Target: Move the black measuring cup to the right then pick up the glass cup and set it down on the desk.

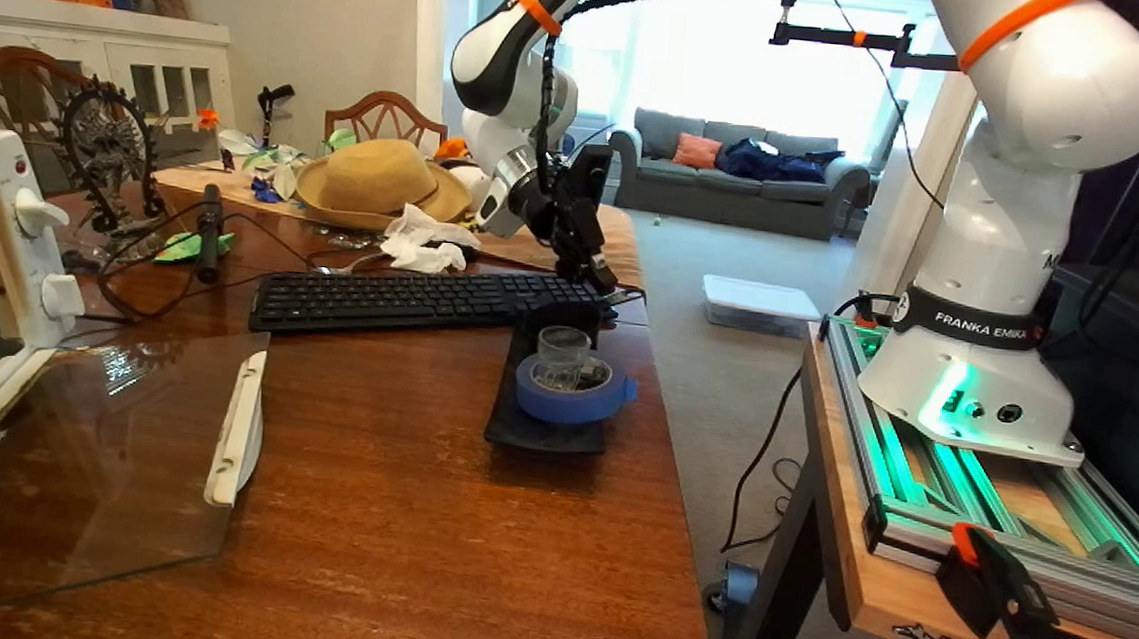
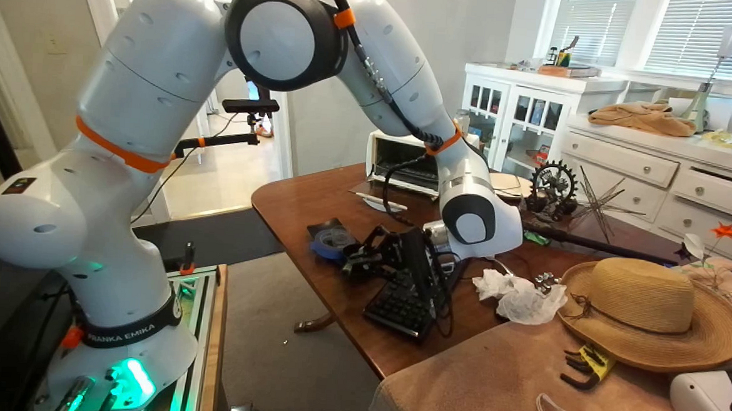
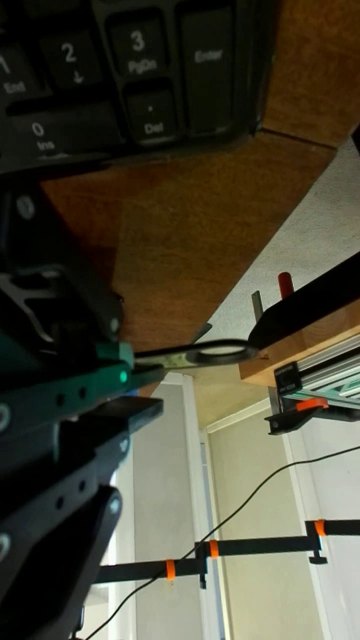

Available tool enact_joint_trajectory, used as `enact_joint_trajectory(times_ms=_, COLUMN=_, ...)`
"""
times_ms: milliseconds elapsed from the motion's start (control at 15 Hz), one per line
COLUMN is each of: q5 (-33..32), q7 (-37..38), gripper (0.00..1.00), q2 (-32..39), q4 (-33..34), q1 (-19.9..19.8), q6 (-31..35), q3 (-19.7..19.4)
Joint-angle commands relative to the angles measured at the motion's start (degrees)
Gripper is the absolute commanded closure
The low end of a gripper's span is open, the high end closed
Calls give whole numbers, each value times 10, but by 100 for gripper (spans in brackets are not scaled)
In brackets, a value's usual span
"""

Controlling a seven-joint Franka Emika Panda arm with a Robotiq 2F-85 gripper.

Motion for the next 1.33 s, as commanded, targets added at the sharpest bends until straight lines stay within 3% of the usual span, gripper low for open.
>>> enact_joint_trajectory(times_ms=0, q5=-12, q7=18, gripper=91, q2=25, q4=35, q1=0, q6=-39, q3=3)
enact_joint_trajectory(times_ms=67, q5=-13, q7=21, gripper=76, q2=28, q4=38, q1=0, q6=-42, q3=2)
enact_joint_trajectory(times_ms=333, q5=-9, q7=33, gripper=49, q2=28, q4=38, q1=-5, q6=-36, q3=-2)
enact_joint_trajectory(times_ms=467, q5=-11, q7=39, gripper=41, q2=29, q4=39, q1=-4, q6=-35, q3=-3)
enact_joint_trajectory(times_ms=667, q5=-16, q7=49, gripper=39, q2=33, q4=41, q1=0, q6=-36, q3=-2)
enact_joint_trajectory(times_ms=1267, q5=-38, q7=69, gripper=45, q2=35, q4=34, q1=13, q6=-45, q3=9)
